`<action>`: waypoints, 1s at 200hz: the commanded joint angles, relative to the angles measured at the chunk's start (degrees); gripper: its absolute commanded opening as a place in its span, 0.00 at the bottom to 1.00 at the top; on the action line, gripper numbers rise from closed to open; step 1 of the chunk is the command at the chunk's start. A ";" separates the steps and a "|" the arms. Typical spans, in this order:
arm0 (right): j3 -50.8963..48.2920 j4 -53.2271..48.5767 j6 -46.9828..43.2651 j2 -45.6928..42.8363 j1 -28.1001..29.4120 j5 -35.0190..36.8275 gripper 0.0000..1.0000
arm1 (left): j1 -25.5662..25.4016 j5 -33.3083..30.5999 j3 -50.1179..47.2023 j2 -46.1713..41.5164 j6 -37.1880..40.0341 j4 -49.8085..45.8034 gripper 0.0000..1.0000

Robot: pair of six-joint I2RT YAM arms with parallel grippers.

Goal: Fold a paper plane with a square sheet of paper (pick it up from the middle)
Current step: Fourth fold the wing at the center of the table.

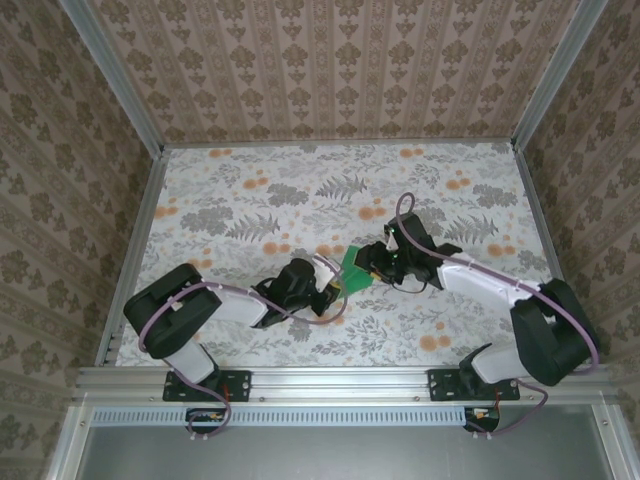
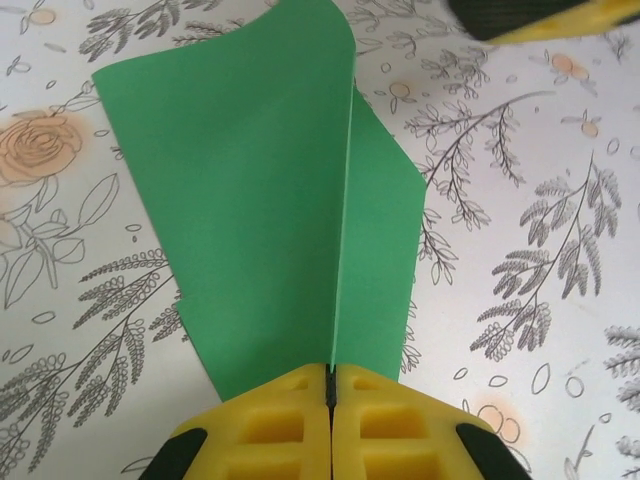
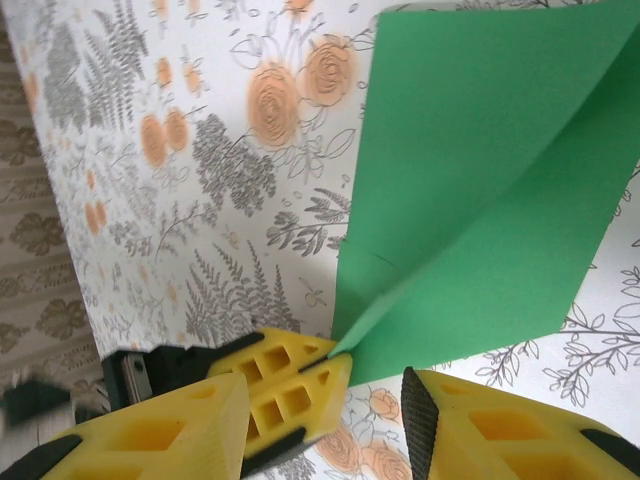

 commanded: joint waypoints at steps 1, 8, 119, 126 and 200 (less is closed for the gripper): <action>-2.83 2.81 -5.76 -1.90 -0.25 0.61 0.47 | 0.97 3.73 0.18 -1.83 -9.06 -0.81 0.07; -3.44 3.87 -6.09 -1.60 -0.25 -0.11 0.46 | 1.28 4.04 0.18 -1.87 -10.83 -0.73 0.07; 1.40 9.83 -6.08 12.41 1.76 -2.58 0.40 | 2.44 2.89 -1.30 0.23 -26.78 3.49 0.06; 1.79 9.83 -6.10 12.76 1.77 -2.52 0.40 | 2.50 3.07 -1.41 0.55 -27.22 3.95 0.06; 3.80 8.21 -6.69 17.27 1.85 -1.18 0.41 | 3.32 4.85 -1.93 3.01 -30.46 6.91 0.07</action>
